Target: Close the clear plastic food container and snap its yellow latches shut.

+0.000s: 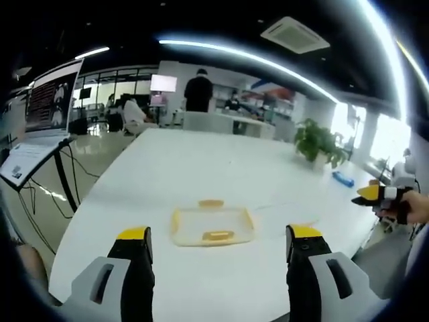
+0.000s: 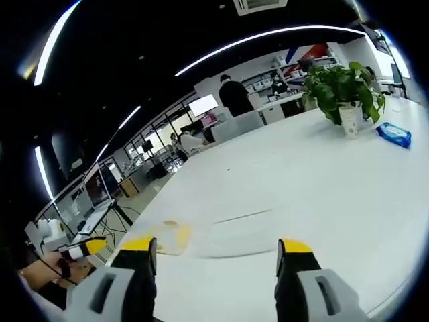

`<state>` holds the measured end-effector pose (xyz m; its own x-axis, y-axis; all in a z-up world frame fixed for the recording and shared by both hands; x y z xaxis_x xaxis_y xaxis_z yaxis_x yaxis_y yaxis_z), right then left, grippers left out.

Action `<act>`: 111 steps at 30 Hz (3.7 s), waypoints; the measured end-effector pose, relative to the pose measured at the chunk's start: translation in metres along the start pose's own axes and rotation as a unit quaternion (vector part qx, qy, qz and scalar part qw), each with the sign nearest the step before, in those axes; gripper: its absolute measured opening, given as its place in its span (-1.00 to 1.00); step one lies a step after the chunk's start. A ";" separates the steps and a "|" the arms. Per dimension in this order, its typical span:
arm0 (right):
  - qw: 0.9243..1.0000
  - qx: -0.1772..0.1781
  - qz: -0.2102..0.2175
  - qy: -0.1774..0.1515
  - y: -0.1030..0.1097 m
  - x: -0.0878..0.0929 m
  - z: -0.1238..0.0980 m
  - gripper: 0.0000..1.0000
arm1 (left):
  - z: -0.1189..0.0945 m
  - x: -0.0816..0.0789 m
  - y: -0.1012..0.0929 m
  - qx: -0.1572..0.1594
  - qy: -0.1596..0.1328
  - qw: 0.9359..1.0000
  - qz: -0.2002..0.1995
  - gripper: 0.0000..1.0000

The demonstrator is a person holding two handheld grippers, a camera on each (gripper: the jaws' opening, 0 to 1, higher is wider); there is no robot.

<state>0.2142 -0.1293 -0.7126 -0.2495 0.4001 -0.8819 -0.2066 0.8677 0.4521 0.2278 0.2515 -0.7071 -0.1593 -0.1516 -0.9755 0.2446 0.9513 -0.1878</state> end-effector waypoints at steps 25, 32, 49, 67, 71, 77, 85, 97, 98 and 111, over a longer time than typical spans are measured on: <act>0.998 -0.051 -0.034 0.035 0.034 0.009 0.045 0.35 | 0.027 0.013 0.017 0.019 0.031 0.999 0.008 0.54; 0.996 -0.057 -0.048 0.038 0.044 0.022 0.060 0.21 | 0.041 0.015 0.026 0.028 0.038 0.999 0.005 0.41; 0.994 -0.084 -0.062 0.033 0.076 0.042 0.096 -0.14 | 0.082 0.019 0.040 0.054 0.053 0.997 0.013 0.25; 0.992 -0.096 -0.068 0.041 0.085 0.059 0.131 -0.18 | 0.090 0.036 0.053 0.048 0.072 0.996 0.031 0.12; 0.992 -0.097 -0.069 0.037 0.091 0.063 0.140 -0.20 | 0.096 0.040 0.054 0.053 0.079 0.995 0.037 0.10; 0.988 -0.103 -0.106 0.044 0.097 0.073 0.151 -0.29 | 0.104 0.042 0.055 0.059 0.080 0.994 0.039 0.08; 0.978 -0.119 -0.158 0.058 0.103 0.084 0.162 -0.32 | 0.113 0.044 0.058 0.057 0.085 0.994 0.043 0.02; 0.981 -0.109 -0.144 0.077 0.096 0.096 0.172 -0.37 | 0.114 0.052 0.057 0.057 0.097 0.993 0.047 -0.07; 0.980 -0.113 -0.146 0.078 0.096 0.097 0.173 -0.37 | 0.115 0.052 0.057 0.057 0.095 0.993 0.045 -0.08; 0.974 -0.108 -0.173 0.098 0.091 0.111 0.180 -0.44 | 0.122 0.062 0.060 0.043 0.107 0.992 0.048 -0.21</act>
<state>0.3386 0.0467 -0.7933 -0.3004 0.0127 -0.9537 -0.4992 0.8499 0.1685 0.3491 0.2669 -0.7925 -0.3278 0.0079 -0.9447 0.3469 0.9311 -0.1126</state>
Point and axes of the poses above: the point that each gripper's makers call its tool centre point, and the gripper's own axes: z roughly forward along the fingers, y roughly to its left, x roughly out of its underside, the point moved 10 cm from there along -z, roughly backward along the fingers, and after that the axes turned 15 degrees about -y, right-handed, at the moved point
